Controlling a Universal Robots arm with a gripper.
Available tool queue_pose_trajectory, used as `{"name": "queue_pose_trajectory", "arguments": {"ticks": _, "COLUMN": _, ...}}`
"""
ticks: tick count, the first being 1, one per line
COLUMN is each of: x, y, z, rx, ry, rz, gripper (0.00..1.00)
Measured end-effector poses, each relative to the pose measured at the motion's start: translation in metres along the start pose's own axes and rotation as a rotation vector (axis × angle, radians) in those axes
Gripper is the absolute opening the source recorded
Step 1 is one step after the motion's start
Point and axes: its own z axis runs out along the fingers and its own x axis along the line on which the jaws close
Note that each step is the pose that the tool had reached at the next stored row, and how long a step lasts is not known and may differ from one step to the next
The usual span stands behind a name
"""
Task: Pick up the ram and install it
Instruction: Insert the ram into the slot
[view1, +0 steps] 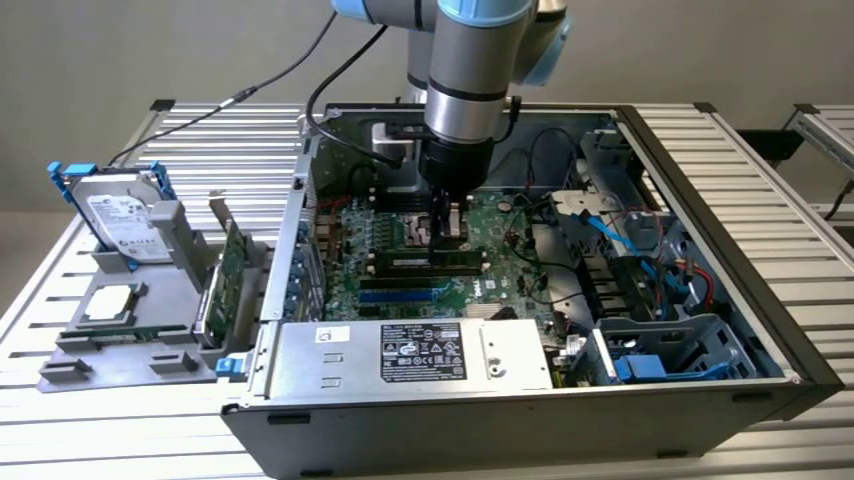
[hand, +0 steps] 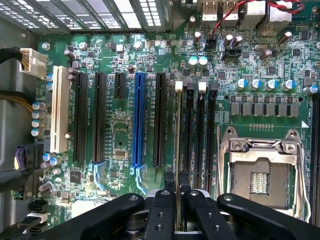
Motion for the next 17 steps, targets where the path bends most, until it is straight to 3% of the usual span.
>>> {"name": "queue_pose_trajectory", "arguments": {"ticks": 6, "x": -0.0007, "y": -0.0002, "z": 0.0014, "rx": -0.0010, "ry": 0.0021, "rz": 0.000, "gripper": 0.14}}
{"name": "queue_pose_trajectory", "arguments": {"ticks": 10, "x": -0.0012, "y": 0.0000, "z": -0.0017, "rx": 0.0000, "ry": -0.0034, "rz": 0.000, "gripper": 0.14}}
{"name": "queue_pose_trajectory", "arguments": {"ticks": 17, "x": -0.0019, "y": 0.0004, "z": -0.0051, "rx": -0.0015, "ry": 0.0004, "rz": 0.000, "gripper": 0.14}}
